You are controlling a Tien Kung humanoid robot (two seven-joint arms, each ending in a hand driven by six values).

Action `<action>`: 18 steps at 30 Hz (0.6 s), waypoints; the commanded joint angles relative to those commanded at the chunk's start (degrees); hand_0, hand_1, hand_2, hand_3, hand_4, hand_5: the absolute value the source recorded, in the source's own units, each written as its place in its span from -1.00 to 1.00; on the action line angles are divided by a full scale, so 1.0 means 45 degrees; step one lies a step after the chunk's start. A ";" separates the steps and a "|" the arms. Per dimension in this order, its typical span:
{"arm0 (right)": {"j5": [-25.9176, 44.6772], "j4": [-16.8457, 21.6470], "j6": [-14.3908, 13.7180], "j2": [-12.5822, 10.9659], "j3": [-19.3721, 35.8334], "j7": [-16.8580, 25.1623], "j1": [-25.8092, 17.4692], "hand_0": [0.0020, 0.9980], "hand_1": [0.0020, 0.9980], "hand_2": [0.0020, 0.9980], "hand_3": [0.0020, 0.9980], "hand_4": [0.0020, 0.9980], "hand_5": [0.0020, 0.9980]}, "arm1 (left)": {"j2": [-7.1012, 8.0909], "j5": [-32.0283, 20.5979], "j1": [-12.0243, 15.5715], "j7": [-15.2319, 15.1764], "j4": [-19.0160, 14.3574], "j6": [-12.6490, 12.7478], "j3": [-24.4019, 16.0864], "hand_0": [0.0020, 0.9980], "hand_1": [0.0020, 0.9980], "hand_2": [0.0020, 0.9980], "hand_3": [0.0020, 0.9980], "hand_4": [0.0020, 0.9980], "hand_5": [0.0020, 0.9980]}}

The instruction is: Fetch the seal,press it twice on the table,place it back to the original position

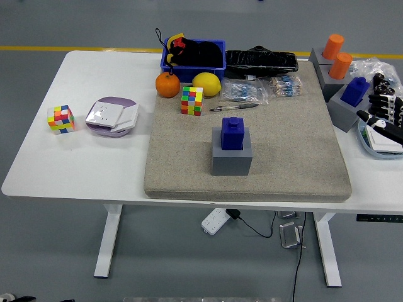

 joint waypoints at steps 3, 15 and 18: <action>-0.0009 0.0034 0.0006 0.0008 0.0013 -0.0025 0.0008 0.70 0.59 0.58 0.47 0.96 -0.12 | -0.0009 0.0000 -0.0019 0.0001 0.0003 0.0000 -0.0001 0.59 0.49 0.47 0.52 0.25 -0.12; 0.0032 0.0093 -0.0073 -0.0007 -0.0055 -0.0035 0.0099 0.70 0.56 0.55 0.45 0.93 -0.15 | -0.0008 -0.0009 -0.0115 -0.0008 -0.0008 0.0004 -0.0023 0.59 0.49 0.47 0.52 0.25 -0.12; 0.0026 0.0114 -0.0098 -0.0016 -0.0079 -0.0040 0.0108 0.70 0.56 0.55 0.45 0.93 -0.15 | 0.0009 -0.0066 -0.0120 -0.0004 0.0007 0.0010 0.0031 0.59 0.49 0.47 0.52 0.25 -0.12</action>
